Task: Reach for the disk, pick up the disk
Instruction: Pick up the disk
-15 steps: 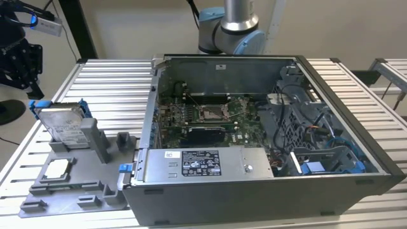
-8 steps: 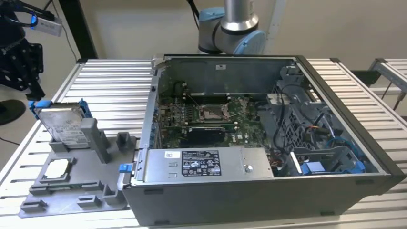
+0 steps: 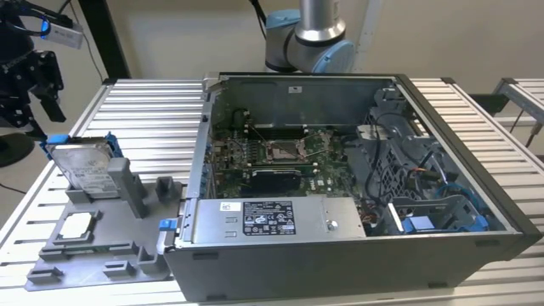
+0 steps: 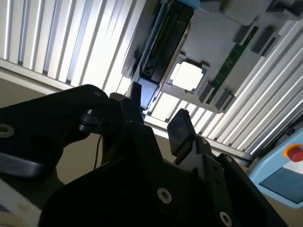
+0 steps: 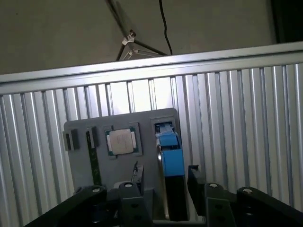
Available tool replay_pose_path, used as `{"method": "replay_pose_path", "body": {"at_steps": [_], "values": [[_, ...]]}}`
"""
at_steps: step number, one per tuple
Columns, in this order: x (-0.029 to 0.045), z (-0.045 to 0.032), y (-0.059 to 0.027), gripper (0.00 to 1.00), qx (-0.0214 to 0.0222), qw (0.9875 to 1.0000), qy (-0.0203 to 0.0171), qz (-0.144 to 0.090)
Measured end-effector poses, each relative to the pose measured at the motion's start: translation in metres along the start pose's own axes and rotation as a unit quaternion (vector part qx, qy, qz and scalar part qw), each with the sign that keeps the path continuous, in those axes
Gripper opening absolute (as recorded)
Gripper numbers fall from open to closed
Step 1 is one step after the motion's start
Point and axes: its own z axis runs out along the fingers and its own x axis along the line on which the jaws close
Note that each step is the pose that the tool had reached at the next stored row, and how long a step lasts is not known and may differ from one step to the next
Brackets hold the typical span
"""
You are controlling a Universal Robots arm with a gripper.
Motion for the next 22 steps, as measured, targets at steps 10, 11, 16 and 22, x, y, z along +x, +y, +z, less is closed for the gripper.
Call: {"method": "replay_pose_path", "body": {"at_steps": [10, 11, 16, 22], "values": [[-0.0004, 0.0052, -0.0001, 1.00, 0.0063, 1.0000, 0.0034, -0.005], [-0.0005, 0.0069, -0.0001, 1.00, 0.0067, 1.0000, 0.0035, -0.006], [-0.0007, 0.0161, 0.0001, 1.00, 0.0072, 0.9999, 0.0035, -0.013], [-0.0013, 0.0247, 0.0001, 1.00, 0.0076, 0.9992, 0.0032, -0.039]]}}
